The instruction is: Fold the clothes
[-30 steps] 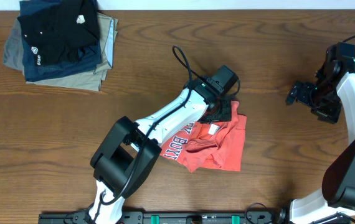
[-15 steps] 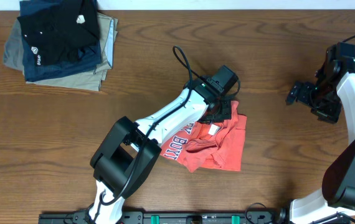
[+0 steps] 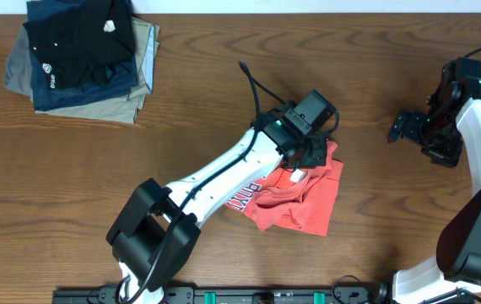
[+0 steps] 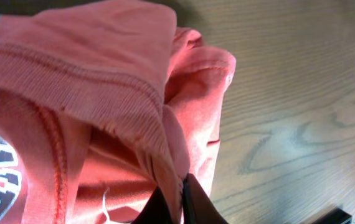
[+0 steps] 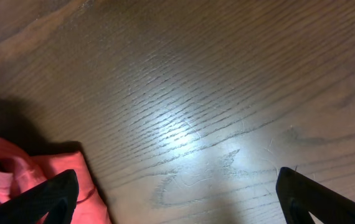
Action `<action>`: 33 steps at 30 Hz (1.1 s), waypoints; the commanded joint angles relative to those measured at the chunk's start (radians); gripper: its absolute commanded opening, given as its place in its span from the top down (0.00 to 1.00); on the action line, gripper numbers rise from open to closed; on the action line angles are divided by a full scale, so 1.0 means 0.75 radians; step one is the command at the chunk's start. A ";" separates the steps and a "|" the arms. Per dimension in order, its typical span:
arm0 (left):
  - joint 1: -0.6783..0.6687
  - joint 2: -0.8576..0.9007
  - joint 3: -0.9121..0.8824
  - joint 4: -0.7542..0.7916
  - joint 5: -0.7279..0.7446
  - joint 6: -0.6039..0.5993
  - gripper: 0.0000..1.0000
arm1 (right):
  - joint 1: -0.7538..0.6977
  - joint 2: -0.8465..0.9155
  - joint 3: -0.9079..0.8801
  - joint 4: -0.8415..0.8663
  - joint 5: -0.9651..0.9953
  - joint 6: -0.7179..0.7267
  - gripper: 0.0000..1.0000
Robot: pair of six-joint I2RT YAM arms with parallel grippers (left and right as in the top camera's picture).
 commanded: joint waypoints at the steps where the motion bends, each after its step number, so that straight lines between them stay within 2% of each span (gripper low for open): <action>1: -0.040 0.015 0.026 0.020 -0.012 0.021 0.90 | -0.001 -0.009 0.008 0.000 -0.005 0.004 0.01; 13: -0.152 0.151 0.026 0.107 -0.022 0.008 0.89 | -0.001 -0.009 0.008 -0.001 -0.005 0.004 0.01; 15: -0.176 0.170 0.026 0.116 -0.022 0.008 0.83 | -0.001 -0.009 0.008 0.000 -0.005 0.004 0.01; 16: -0.186 0.178 0.026 0.122 -0.024 0.008 0.66 | -0.001 -0.009 0.008 0.000 -0.005 0.004 0.01; 17: -0.197 0.183 0.026 0.128 -0.028 0.009 0.56 | -0.001 -0.009 0.008 0.000 -0.005 0.004 0.01; 21: -0.225 0.173 0.028 0.128 -0.032 0.038 0.56 | -0.001 -0.009 0.008 0.000 -0.005 0.004 0.01; 27: -0.221 0.022 0.062 0.005 -0.037 0.119 0.55 | -0.001 -0.009 0.008 0.000 -0.005 0.004 0.01; 29: -0.213 -0.056 0.081 -0.047 -0.035 0.120 0.46 | -0.001 -0.009 0.008 0.000 -0.005 0.005 0.01; 33: -0.185 -0.219 0.089 -0.212 -0.062 0.149 0.38 | -0.001 -0.009 0.008 0.000 -0.004 0.004 0.01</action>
